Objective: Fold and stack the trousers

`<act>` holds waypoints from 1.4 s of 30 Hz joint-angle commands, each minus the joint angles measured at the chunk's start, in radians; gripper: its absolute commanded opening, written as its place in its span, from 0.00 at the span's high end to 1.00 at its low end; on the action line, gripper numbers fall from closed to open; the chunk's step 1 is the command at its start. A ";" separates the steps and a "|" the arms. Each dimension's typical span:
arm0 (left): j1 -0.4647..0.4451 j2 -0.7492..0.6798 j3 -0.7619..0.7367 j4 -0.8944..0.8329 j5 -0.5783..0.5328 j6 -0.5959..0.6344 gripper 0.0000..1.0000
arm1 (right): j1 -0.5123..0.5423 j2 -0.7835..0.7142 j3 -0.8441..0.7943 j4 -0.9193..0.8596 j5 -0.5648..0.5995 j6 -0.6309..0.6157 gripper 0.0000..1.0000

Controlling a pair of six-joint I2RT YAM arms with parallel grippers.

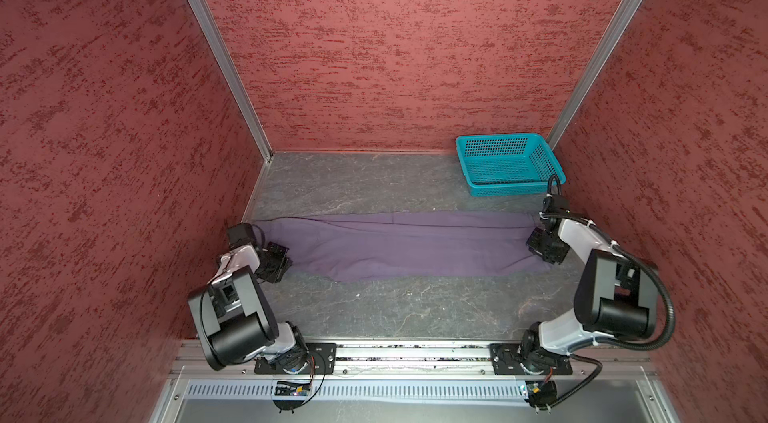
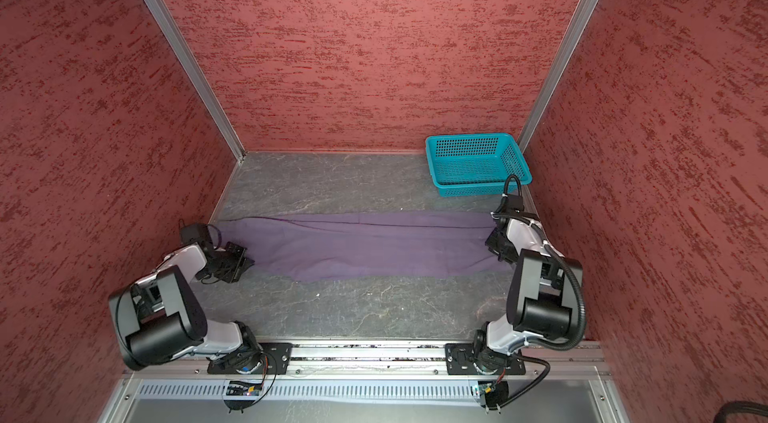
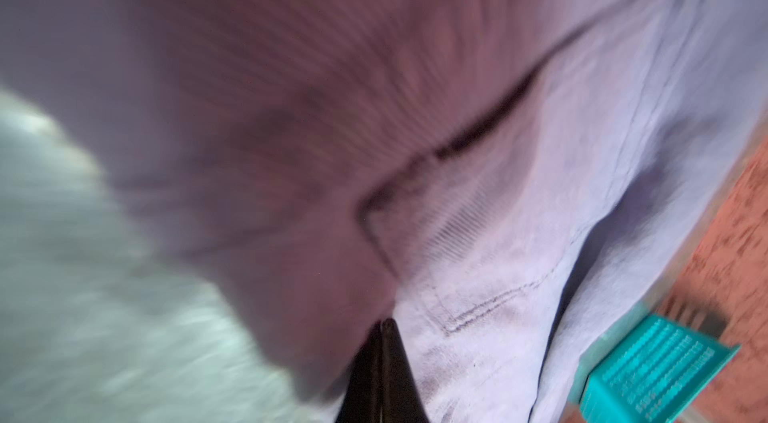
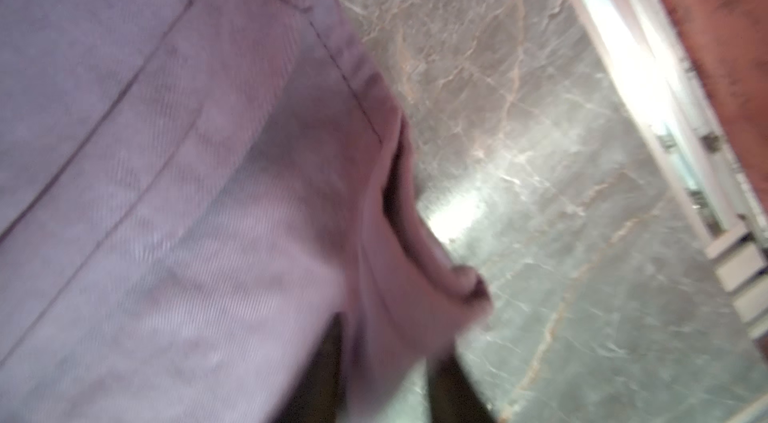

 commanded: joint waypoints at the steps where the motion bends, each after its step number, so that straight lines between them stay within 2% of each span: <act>1: 0.055 -0.043 0.008 -0.047 -0.042 0.026 0.96 | 0.000 -0.030 0.006 -0.034 -0.092 0.029 0.39; 4: 0.048 -0.052 0.036 -0.062 -0.028 0.018 0.85 | 0.000 -0.052 0.018 -0.009 -0.175 0.060 0.38; 6: -0.001 -0.080 0.055 -0.061 -0.040 0.000 0.82 | 0.006 -0.089 0.010 0.029 -0.185 0.094 0.44; 7: -0.045 -0.098 0.062 -0.055 -0.056 -0.011 0.80 | 0.012 -0.110 -0.005 0.064 -0.200 0.107 0.54; 9: -0.182 -0.130 0.094 -0.050 -0.117 -0.043 0.78 | 0.042 -0.150 -0.070 0.188 -0.274 0.140 0.91; 10: -0.244 -0.136 0.113 -0.045 -0.142 -0.051 0.78 | 0.062 -0.164 -0.098 0.243 -0.302 0.158 1.00; 12: -0.374 -0.132 0.163 -0.045 -0.203 -0.074 0.78 | 0.111 -0.173 -0.147 0.339 -0.314 0.196 1.00; 15: -0.521 -0.090 0.213 -0.021 -0.223 -0.105 0.80 | 0.164 -0.143 -0.195 0.444 -0.332 0.210 1.00; 20: -0.715 0.040 0.280 -0.025 -0.265 -0.128 0.84 | 0.232 -0.075 -0.240 0.585 -0.370 0.203 1.00; 23: -0.798 0.126 0.293 -0.004 -0.267 -0.155 0.87 | 0.253 -0.054 -0.253 0.649 -0.367 0.209 1.00; 31: -0.893 0.296 0.327 0.031 -0.254 -0.205 0.92 | 0.258 0.038 -0.259 0.736 -0.408 0.191 1.00; 37: -0.899 0.380 0.385 0.004 -0.282 -0.187 0.92 | 0.260 0.075 -0.273 0.774 -0.415 0.186 1.00; 42: -0.888 0.462 0.458 0.008 -0.323 -0.136 0.92 | 0.260 0.035 -0.284 0.788 -0.406 0.156 1.00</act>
